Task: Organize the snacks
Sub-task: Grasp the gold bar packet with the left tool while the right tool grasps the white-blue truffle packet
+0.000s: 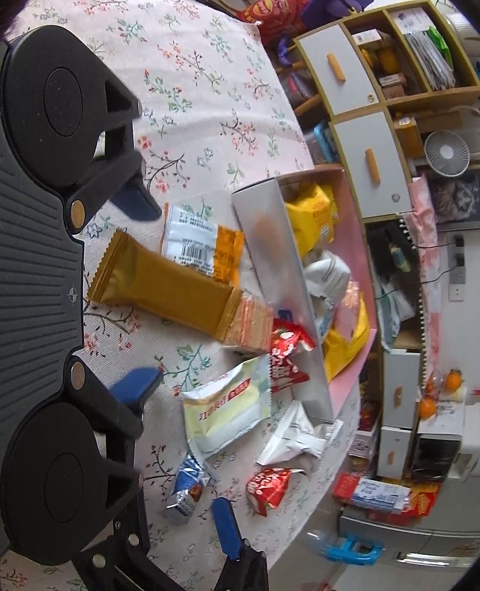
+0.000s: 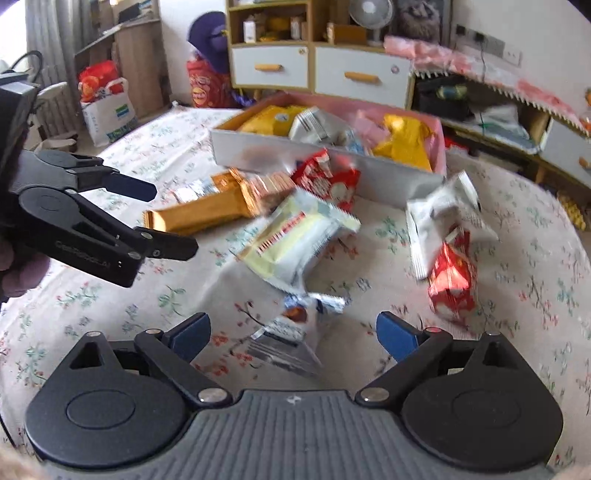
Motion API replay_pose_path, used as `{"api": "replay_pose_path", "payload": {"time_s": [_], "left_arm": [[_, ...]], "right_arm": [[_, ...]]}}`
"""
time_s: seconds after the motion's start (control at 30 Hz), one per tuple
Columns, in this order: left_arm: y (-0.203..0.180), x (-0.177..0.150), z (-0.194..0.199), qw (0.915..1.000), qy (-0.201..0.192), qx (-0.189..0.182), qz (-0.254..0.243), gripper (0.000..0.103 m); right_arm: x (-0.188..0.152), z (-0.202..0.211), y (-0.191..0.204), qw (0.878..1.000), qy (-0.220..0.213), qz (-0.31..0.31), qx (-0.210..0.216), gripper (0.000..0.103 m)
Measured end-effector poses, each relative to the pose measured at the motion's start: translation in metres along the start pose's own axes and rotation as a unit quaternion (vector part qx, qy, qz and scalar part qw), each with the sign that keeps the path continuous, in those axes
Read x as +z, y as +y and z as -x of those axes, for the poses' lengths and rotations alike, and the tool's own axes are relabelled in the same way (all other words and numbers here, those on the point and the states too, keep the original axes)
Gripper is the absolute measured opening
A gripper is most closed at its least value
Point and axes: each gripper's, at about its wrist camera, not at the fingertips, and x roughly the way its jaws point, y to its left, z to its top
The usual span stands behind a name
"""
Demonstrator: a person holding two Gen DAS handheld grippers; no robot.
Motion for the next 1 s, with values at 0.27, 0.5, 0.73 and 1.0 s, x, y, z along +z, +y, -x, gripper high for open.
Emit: {"api": "replay_pose_path", "payload": {"time_s": [0.27, 0.5, 0.73, 1.0], "left_arm": [[-0.013, 0.004, 0.001, 0.9994, 0.029, -0.021, -0.004, 0.044], [-0.025, 0.008, 0.0, 0.9987, 0.044, -0.024, -0.007, 0.045], [-0.023, 0.013, -0.007, 0.999, 0.039, -0.005, 0.02, 0.046], [-0.026, 0.02, -0.012, 0.9979, 0.044, 0.018, 0.043, 0.046]], "right_arm": [[-0.004, 0.004, -0.009, 1.0, 0.009, -0.011, -0.003, 0.088], [-0.003, 0.006, -0.024, 0.999, 0.013, -0.024, -0.021, 0.08], [0.0, 0.005, -0.027, 0.999, 0.013, -0.036, -0.015, 0.077], [0.005, 0.001, -0.011, 1.0, 0.015, -0.015, 0.001, 0.068]]}}
